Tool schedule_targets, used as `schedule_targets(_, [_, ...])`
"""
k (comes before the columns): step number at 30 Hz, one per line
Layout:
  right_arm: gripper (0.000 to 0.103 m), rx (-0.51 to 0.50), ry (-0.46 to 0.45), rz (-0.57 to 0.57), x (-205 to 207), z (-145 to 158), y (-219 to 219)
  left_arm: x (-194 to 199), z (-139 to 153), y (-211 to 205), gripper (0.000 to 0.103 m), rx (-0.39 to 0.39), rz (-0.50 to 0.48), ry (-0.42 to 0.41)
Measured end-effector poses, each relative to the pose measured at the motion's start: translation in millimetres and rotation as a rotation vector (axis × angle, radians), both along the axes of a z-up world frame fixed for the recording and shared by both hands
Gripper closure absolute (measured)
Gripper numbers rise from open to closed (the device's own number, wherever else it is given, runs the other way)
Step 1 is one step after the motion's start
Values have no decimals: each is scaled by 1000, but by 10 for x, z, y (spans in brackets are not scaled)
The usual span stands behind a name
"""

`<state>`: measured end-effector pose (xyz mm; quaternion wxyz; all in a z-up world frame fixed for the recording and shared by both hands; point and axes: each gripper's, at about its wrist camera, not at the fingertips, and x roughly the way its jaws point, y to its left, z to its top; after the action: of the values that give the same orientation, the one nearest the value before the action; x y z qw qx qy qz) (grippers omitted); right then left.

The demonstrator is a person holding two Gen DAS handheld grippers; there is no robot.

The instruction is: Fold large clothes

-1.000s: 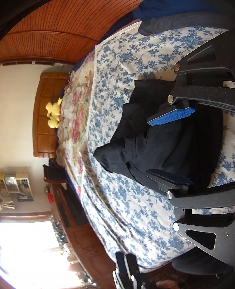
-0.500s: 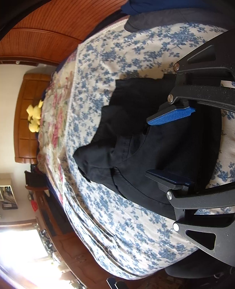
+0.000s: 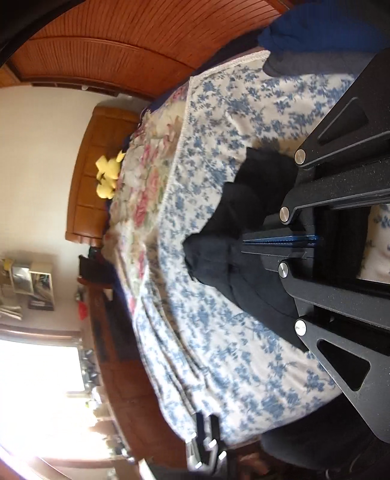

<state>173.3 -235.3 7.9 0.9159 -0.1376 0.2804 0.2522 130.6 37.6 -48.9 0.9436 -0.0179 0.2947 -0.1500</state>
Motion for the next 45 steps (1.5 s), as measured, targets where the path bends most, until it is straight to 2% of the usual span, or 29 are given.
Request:
schedule_targets(3, [103, -23, 15, -43, 71, -18, -129, 20, -12, -80, 64, 0, -13, 2])
schedule_targets(8, [102, -32, 79, -87, 229, -309, -152, 21, -49, -155, 64, 8, -26, 12])
schedule_targets(9, [89, -36, 89, -106, 268, -373, -135, 24, -60, -160, 64, 9, -27, 15])
schedule_targets(10, [65, -32, 104, -119, 303, -435, -133, 26, -72, -164, 64, 10, -28, 18])
schedule_targets(12, [37, 2, 128, -135, 368, -538, -143, 27, -94, -173, 64, 11, -30, 24])
schedule_targets(13, [32, 24, 150, -138, 410, -589, -160, 29, -108, -175, 64, 12, -30, 28])
schedule_targets(17, [32, 83, 286, -121, 557, -842, -158, 26, -161, -175, 63, 16, -33, 39])
schedule_targets(18, [39, 97, 314, -114, 573, -902, -153, 27, -172, -177, 63, 17, -33, 41])
schedule_targets(19, [58, 114, 335, -102, 578, -932, -152, 28, -184, -182, 63, 18, -33, 45])
schedule_targets(20, [71, 120, 350, -91, 579, -955, -152, 29, -194, -183, 63, 18, -33, 48])
schedule_targets(21, [98, 111, 349, -76, 563, -962, -138, 31, -203, -186, 63, 17, -33, 51])
schedule_targets(24, [99, 68, 278, -41, 428, -825, -90, 40, -215, -209, 63, 16, -40, 54])
schedule_targets(26, [100, 72, 201, -35, 292, -590, -106, 49, -217, -237, 63, 17, -44, 53])
schedule_targets(29, [100, 50, 94, -64, 123, -260, -187, 66, -211, -292, 63, 15, -56, 50])
schedule_targets(32, [100, 39, 61, -115, 87, -112, -396, 91, -208, -356, 62, 12, -70, 45])
schedule_targets(34, [100, 2, 69, -171, 103, -182, -550, 119, -211, -406, 62, 13, -80, 42])
schedule_targets(39, [100, -35, 184, -313, 223, -746, -991, 242, -262, -546, 60, 15, -105, 53])
schedule_targets(42, [99, -22, 207, -331, 232, -902, -1053, 300, -293, -622, 59, 22, -112, 57])
schedule_targets(44, [93, -30, 184, -339, 197, -871, -1020, 325, -304, -660, 59, 22, -118, 59])
schedule_targets(45, [85, -44, 167, -353, 175, -831, -991, 326, -310, -672, 59, 21, -119, 57])
